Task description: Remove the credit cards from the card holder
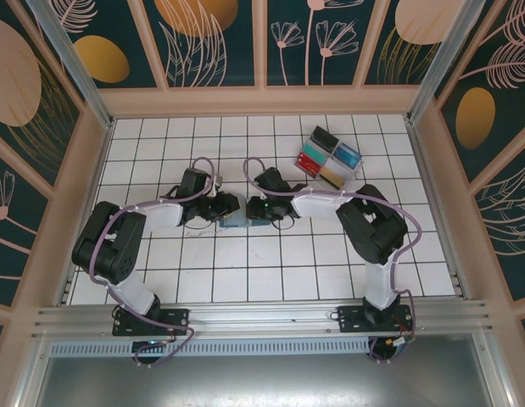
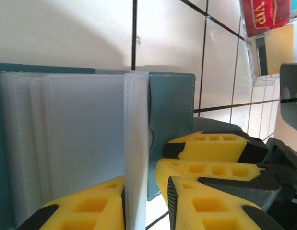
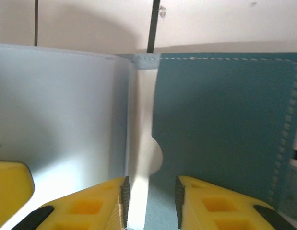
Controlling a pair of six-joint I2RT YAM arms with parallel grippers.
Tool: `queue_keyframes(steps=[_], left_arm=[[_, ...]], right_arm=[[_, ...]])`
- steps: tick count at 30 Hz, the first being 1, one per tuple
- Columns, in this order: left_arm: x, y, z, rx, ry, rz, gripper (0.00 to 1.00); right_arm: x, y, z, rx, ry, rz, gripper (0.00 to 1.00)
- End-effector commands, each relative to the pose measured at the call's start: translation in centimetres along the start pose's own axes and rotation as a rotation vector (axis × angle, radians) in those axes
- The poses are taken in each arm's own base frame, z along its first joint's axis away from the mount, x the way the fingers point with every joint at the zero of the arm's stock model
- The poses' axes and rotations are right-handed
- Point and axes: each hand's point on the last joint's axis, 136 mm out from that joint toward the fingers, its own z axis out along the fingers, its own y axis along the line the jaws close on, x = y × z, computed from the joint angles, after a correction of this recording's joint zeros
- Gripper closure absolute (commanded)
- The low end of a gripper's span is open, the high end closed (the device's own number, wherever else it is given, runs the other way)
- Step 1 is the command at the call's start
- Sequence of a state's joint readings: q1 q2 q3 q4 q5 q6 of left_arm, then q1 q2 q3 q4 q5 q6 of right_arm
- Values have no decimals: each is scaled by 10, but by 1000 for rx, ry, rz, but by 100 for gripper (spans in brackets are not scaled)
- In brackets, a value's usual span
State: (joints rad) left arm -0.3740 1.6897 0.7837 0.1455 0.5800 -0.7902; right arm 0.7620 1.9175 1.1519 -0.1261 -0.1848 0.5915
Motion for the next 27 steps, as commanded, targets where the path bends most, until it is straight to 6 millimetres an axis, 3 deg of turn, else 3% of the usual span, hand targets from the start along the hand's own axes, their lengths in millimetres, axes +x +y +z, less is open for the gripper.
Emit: queue_keyframes(steps=[1,8,15,23,27], left_arm=[[-2,-19,-2,92,-3,15,69],[-7,-47,6,169,-9,38,64],[-3,-42,41,140,38,25,59],[-1,-26,59,95,56,-6,54],[-3,-21,53,44,31,-3,66]], right_arm=[[-23,14,-35,-73,-111,22,66],[-41,0,-81,-81,-277,93,66],[-50,3,-106,-130,-371,96,65],[-44,9,-92,-147,-318,84,65],[-42,7,-83,-126,-292,96,67]])
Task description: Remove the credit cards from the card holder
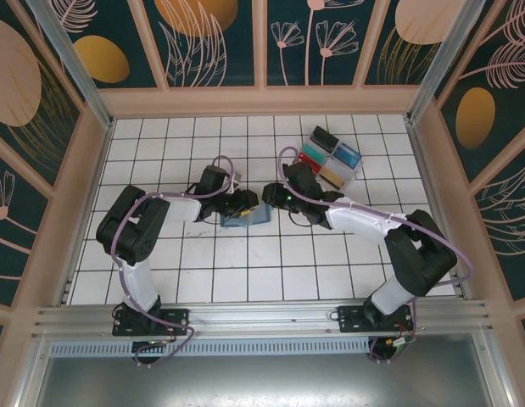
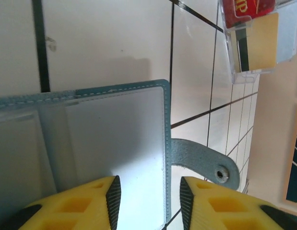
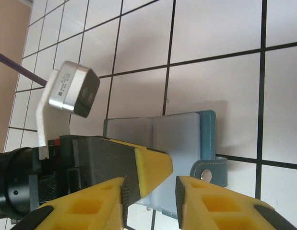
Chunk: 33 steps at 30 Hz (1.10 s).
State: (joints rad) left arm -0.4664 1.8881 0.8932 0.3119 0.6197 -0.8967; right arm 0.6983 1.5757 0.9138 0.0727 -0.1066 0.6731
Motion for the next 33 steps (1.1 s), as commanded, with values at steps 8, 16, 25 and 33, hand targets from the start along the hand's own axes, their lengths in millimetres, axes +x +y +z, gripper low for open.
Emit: queue_keyframes(steps=[8,16,25,33], left_arm=[[-15,-2,-36,-179,-112,67,85],[-19,24,-78,-329,-215,45,74],[-11,33,-65,-289,-159,-13,61],[-7,46,-60,-337,-130,-12,57]], right_arm=[[17,11,31,11,114,-19,73],[39,7,52,47,216,-28,74],[58,2,66,81,291,-59,73],[67,-7,72,108,318,-61,74]])
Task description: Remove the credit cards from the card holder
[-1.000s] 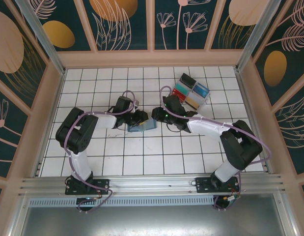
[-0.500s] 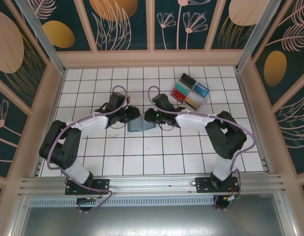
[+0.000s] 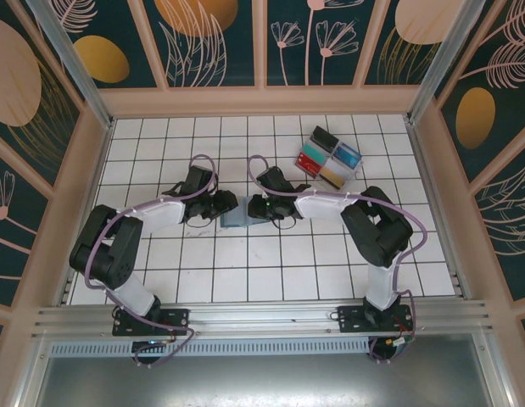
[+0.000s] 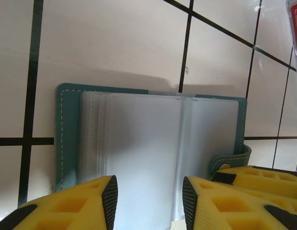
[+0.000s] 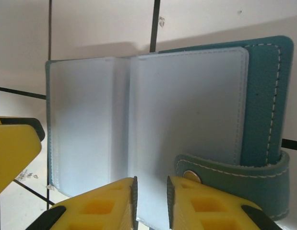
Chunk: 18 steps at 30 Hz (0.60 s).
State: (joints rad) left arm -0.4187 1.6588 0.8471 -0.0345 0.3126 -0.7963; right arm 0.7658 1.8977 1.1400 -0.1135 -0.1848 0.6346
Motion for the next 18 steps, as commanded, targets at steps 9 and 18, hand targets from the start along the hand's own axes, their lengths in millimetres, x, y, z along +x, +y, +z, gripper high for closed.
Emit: queue_keyframes(steps=[9,18], left_arm=[[5,13,10,-57,32,-2,55],[-2,18,3,-108,-3,9,55]], right_arm=[[8,-4,11,29,48,-17,73],[13,-10,17,50,63,-13,73]])
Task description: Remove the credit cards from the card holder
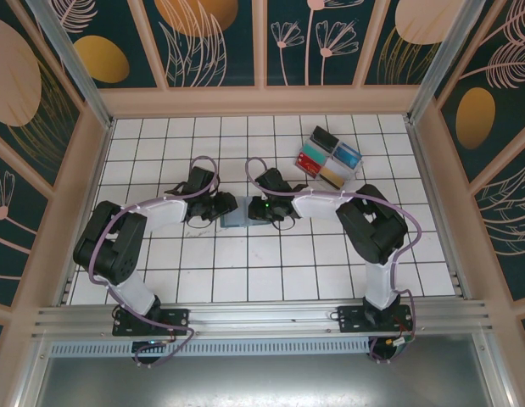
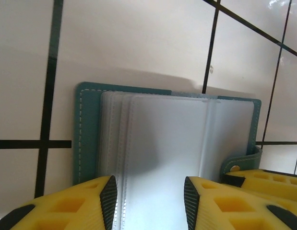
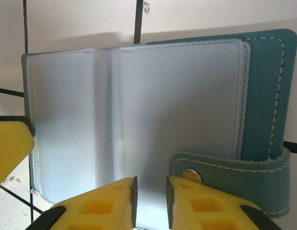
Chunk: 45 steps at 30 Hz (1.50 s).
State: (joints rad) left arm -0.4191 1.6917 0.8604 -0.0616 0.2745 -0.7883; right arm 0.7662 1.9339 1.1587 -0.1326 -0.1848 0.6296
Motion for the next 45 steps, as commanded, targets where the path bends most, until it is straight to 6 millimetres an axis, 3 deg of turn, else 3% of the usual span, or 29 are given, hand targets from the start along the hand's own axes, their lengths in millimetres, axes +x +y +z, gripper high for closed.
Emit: queue_keyframes(steps=[1,8,14,21,33,39,45], left_arm=[[-1,5,-3,-47,-3,15,55],[6,-19,3,76,41,45,62],[13,-19,15,82,95,53,60],[12,-44,8,201,102,71,60],[13,-67,-1,321,114,94,66],[13,-82,-4,404,119,85,65],[16,-102,8,457,142,86,60]], right_arm=[[9,-5,8,27,37,-16,73],[10,-6,10,28,42,-15,74],[12,-8,13,31,51,-15,74],[9,-6,10,25,41,-12,74],[-2,-1,-3,-25,-6,10,76],[-19,1,-36,-57,-125,40,77],[-34,-16,-77,-101,-280,100,75]])
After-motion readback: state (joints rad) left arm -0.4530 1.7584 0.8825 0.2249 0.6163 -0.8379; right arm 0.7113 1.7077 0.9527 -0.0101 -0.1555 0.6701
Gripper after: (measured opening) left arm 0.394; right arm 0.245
